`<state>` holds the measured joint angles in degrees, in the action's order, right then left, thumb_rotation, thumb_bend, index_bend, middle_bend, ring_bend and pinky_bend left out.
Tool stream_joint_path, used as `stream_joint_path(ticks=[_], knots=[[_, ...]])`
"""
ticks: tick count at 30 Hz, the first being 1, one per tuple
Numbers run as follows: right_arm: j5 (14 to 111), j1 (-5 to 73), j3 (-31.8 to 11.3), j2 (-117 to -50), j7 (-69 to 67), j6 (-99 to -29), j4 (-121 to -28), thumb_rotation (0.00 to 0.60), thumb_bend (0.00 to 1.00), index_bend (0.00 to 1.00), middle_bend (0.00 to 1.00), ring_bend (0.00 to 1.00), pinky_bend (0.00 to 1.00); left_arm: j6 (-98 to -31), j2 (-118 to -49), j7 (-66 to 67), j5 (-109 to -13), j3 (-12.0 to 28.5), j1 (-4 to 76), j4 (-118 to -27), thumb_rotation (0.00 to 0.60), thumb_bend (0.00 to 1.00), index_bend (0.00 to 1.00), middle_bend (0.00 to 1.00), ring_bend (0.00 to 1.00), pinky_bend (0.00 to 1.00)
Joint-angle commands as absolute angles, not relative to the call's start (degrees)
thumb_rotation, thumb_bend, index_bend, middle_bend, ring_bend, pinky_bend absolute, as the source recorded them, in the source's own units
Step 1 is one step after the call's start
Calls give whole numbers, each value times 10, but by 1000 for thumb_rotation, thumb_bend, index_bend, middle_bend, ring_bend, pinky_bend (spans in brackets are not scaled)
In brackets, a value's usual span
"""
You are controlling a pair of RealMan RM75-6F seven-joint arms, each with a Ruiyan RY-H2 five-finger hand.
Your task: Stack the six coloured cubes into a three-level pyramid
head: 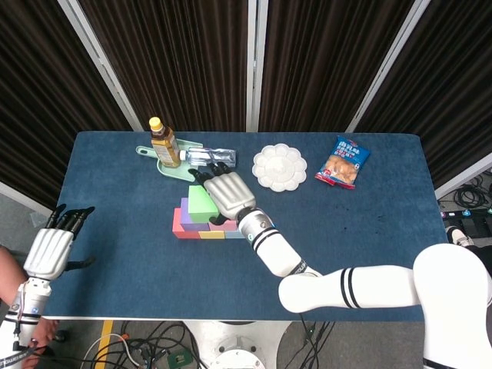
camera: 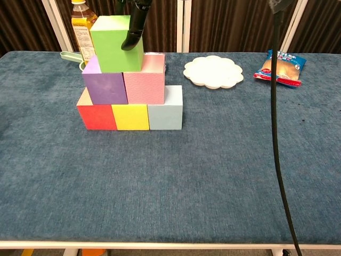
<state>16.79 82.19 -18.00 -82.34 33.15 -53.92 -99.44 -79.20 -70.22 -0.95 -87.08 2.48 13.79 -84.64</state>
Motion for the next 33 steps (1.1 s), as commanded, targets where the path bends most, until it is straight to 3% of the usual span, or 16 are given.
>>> stream_joint_path(ticks=[1, 7, 10, 14, 22, 27, 33], knots=[[169, 819, -180, -817, 330, -539, -1002, 600, 132, 0, 116, 0, 0, -791, -702, -10, -870, 26, 139, -846, 600, 41, 110, 150, 145, 63], [237, 758, -178, -751, 290, -583, -1072, 600, 131, 0, 38, 0, 0, -793, -698, -21, -854, 33, 135, -836, 600, 41, 110, 150, 145, 63], [329, 678, -148, -695, 247, -637, -1129, 600, 136, 0, 34, 0, 0, -803, -695, -29, -834, 43, 126, -821, 600, 41, 110, 150, 145, 63], [498, 542, -69, -639, 168, -725, -1148, 600, 143, 0, 42, 0, 0, -826, -701, -34, -805, 56, 107, -793, 600, 41, 110, 150, 145, 63], [733, 329, 63, -631, -29, -845, -1031, 600, 147, 0, 54, 0, 0, -867, -714, -20, -794, 49, 68, -790, 600, 39, 110, 150, 144, 63], [782, 255, 89, -663, -97, -880, -958, 600, 148, 0, 53, 0, 0, -873, -713, 15, -801, 29, 50, -820, 600, 37, 110, 150, 119, 62], [820, 210, 85, -674, -122, -905, -926, 600, 147, 0, 54, 0, 0, -877, -708, 50, -803, 19, 38, -858, 600, 36, 110, 150, 119, 62]])
